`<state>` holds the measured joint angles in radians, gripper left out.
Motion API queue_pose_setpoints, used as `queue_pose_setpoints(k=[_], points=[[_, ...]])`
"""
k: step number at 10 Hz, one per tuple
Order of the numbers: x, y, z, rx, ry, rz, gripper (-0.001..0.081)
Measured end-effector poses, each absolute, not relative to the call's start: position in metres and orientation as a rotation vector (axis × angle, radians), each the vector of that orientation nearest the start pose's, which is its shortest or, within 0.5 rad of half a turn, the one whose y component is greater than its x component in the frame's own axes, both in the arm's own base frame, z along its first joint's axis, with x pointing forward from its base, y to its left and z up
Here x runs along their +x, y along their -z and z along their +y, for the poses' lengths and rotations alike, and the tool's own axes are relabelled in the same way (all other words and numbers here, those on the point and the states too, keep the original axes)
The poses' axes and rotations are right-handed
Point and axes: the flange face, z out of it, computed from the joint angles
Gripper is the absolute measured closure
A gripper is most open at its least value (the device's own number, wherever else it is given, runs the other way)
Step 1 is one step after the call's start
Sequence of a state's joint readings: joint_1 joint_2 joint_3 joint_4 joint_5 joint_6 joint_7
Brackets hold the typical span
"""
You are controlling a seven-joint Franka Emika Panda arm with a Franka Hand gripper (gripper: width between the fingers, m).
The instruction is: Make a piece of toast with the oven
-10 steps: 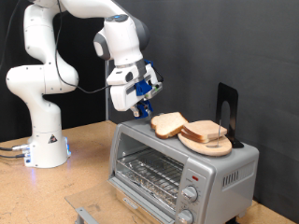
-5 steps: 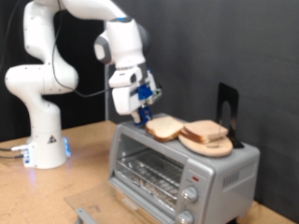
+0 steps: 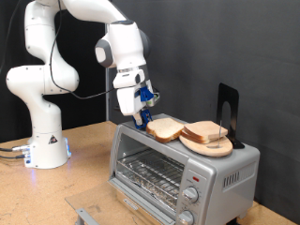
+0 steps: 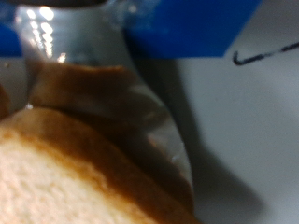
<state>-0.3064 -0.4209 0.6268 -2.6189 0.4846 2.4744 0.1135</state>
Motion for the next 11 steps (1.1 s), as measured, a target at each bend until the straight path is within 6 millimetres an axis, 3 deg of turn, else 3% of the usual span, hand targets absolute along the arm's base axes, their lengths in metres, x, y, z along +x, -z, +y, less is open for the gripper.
queue_pose_setpoints(k=[5, 11], points=[[0.401, -0.383, 0.116, -2.89, 0.305, 0.263, 0.0402], [0.404, -0.378, 0.093, -2.95, 0.376, 0.215, 0.0402]])
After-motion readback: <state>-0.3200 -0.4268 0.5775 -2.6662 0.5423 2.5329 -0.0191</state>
